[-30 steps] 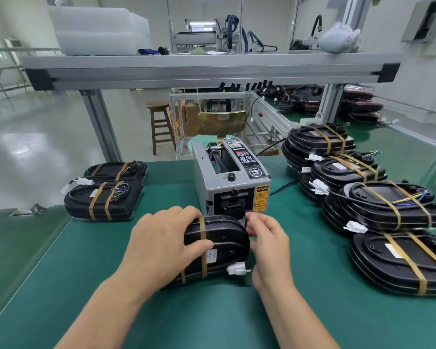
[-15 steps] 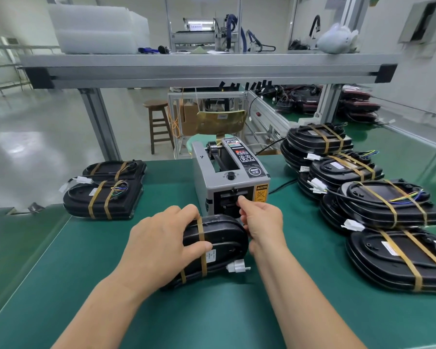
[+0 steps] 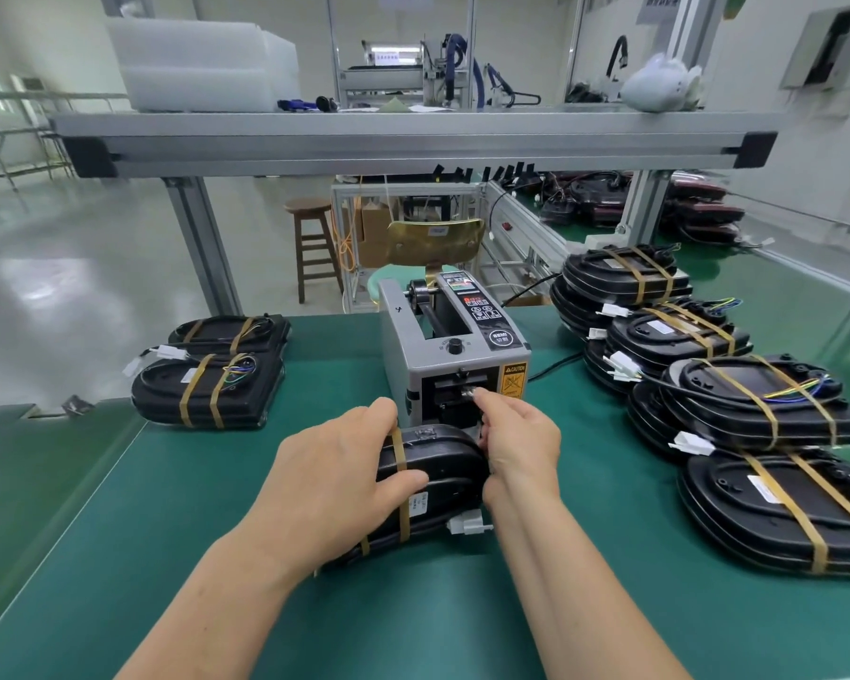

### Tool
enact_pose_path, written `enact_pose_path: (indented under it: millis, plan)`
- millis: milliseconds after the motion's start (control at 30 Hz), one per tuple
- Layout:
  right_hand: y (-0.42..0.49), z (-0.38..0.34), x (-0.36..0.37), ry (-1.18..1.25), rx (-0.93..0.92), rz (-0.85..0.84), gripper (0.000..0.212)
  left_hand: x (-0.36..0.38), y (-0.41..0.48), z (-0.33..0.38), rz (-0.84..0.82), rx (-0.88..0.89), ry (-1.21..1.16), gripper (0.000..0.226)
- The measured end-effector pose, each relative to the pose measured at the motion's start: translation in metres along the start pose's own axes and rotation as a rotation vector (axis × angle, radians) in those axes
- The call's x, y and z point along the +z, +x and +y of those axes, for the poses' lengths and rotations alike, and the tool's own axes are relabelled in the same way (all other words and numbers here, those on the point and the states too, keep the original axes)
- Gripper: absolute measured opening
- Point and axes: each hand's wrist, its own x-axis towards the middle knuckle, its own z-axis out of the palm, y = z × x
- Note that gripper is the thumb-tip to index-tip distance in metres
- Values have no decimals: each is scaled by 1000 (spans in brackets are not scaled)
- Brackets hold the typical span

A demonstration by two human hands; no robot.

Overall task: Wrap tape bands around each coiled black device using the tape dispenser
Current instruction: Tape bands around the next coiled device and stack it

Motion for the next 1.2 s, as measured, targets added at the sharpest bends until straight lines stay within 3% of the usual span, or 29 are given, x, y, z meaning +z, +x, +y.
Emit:
enact_pose_path:
  millis: [400, 900, 1200]
  plan:
    - [-52, 9, -12, 145, -88, -73, 18, 10, -5, 5, 186, 9, -106, 46]
    - [-69, 29, 1, -31, -298, -5, 30, 13, -13, 7, 306, 86, -74, 43]
    - [-66, 29, -1, -56, -294, -9, 26, 14, -13, 6, 345, 133, -83, 46]
